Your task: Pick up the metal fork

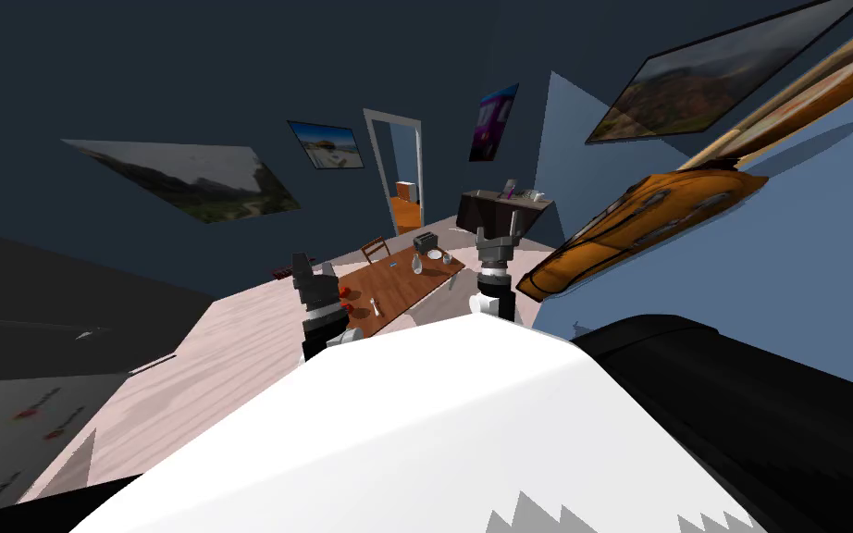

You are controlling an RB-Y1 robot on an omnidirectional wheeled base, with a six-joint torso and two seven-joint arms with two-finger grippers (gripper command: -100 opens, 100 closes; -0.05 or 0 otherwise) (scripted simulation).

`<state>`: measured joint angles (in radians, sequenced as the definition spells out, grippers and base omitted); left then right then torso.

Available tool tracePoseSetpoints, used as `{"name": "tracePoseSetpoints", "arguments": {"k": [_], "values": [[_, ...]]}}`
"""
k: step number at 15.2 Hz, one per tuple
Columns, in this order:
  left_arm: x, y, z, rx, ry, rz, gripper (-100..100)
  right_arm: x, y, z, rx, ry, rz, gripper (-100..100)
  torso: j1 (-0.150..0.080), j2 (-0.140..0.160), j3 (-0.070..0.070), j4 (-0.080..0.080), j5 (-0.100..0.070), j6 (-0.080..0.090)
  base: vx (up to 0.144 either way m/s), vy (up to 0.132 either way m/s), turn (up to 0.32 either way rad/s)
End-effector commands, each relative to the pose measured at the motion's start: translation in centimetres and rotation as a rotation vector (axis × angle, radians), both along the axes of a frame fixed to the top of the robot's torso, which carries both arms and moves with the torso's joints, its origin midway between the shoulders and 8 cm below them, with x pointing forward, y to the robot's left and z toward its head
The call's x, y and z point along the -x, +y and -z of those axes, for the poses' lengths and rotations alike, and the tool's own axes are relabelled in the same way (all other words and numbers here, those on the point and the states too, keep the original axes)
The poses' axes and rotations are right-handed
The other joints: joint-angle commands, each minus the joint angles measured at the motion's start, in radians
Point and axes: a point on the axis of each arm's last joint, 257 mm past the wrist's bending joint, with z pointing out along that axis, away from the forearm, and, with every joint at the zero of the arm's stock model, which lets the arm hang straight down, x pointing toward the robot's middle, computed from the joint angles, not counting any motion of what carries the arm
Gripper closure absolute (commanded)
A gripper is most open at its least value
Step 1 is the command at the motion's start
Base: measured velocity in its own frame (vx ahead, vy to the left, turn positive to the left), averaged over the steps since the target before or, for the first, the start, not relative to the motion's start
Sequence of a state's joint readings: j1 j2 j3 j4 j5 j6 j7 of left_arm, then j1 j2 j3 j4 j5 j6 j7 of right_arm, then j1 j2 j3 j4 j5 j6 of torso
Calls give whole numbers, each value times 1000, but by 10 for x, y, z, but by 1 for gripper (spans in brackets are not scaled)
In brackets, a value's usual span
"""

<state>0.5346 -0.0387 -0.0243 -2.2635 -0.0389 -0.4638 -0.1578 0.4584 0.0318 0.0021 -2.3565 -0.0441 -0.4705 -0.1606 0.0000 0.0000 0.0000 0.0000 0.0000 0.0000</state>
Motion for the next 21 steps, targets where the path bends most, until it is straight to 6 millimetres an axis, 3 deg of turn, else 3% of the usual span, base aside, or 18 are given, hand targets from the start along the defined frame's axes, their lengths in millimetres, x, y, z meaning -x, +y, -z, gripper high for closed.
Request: {"name": "tracePoseSetpoints", "arguments": {"k": [1, 7, 9, 12, 14, 16, 17, 21], "values": [[-4, -3, 7, -34, 25, 20, -100, 0, 0, 0, 0, 0, 0, 0, 0, 0, 0, 0, 0, 0, -11, -2, -60], [-18, -5, 36, -99, 109, 55, -100, 0, 0, 0, 0, 0, 0, 0, 2, 3, 1, 1, 0, 0, -32, 10, -95], [-30, -1, 63, -131, 186, 67, -100, 0, 0, 0, 0, 0, 0, 0, 2, 2, 1, 0, 0, 0, -31, 25, -183], [-37, 3, 82, -148, 235, 70, -100, 0, 0, 0, 0, 0, 0, 0, 3, 2, 1, 0, 1, 1, -31, 35, -181], [-48, 13, 114, -174, 325, 69, -100, 0, 0, 0, 0, 0, 0, 0, 3, 2, 1, 0, 1, 1, -32, 45, -252], [-49, 15, 121, -172, 338, 67, -100, 0, 0, 0, 0, 0, 0, 0, 5, 2, 1, 0, 1, 0, -30, 43, -148], [-54, 22, 139, -183, 388, 63, -100, 0, 0, 0, 0, 0, 0, 0, 4, 2, 1, 0, 1, 0, -26, 29, -135], [-59, 32, 165, -191, 454, 55, -100, 0, 0, 0, 0, 0, 0, 0, 3, 2, 1, 0, 1, 1, -26, 31, -171]]}}
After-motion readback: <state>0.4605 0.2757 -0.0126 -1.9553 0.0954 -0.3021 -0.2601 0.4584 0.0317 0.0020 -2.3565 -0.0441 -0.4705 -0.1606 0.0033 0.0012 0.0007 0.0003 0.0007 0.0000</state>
